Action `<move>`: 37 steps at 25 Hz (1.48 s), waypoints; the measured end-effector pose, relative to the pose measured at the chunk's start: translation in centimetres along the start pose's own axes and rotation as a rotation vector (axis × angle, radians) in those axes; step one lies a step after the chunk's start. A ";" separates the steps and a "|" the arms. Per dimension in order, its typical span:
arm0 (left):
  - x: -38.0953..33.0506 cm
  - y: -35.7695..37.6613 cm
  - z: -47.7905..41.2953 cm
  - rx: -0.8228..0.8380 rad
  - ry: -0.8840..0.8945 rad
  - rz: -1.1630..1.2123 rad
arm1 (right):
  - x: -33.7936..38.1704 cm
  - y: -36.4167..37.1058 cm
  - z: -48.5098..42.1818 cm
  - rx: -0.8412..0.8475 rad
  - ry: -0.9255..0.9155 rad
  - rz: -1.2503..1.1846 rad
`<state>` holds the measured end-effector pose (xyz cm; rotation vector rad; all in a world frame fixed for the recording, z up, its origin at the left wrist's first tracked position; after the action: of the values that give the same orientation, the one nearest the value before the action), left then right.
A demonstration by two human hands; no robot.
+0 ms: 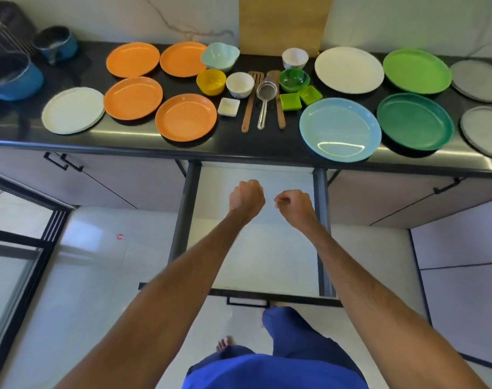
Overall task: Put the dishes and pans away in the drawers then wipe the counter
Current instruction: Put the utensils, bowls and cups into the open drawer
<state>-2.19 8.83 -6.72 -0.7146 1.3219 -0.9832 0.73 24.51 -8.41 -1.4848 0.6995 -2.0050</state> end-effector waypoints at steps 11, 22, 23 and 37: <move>1.7 -5.8 -15.4 -0.165 -0.018 0.038 | 6.8 -4.0 -18.6 -0.272 0.005 0.037; 2.8 -2.6 -25.9 -0.019 0.072 -0.188 | 6.3 -2.5 -27.9 -0.296 0.133 0.314; 3.0 -2.4 -26.2 -0.032 0.069 -0.199 | 6.2 -2.3 -27.9 -0.295 0.125 0.305; 4.0 -2.6 -22.1 0.126 -0.203 -0.035 | 1.7 0.4 -19.8 -0.181 0.363 -0.019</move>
<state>-24.57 6.45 -9.36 -0.7226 1.0648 -0.9854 -18.65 24.75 -12.63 -1.2351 1.0421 -2.3045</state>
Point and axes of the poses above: each hand's wrist, its own z-axis away from the middle knuckle, its own y-axis out of the palm, x = y × z, the point moved 8 cm from there along -z, towards the middle knuckle, and after that the axes turned 6 degrees about y, right-handed, at the moved point
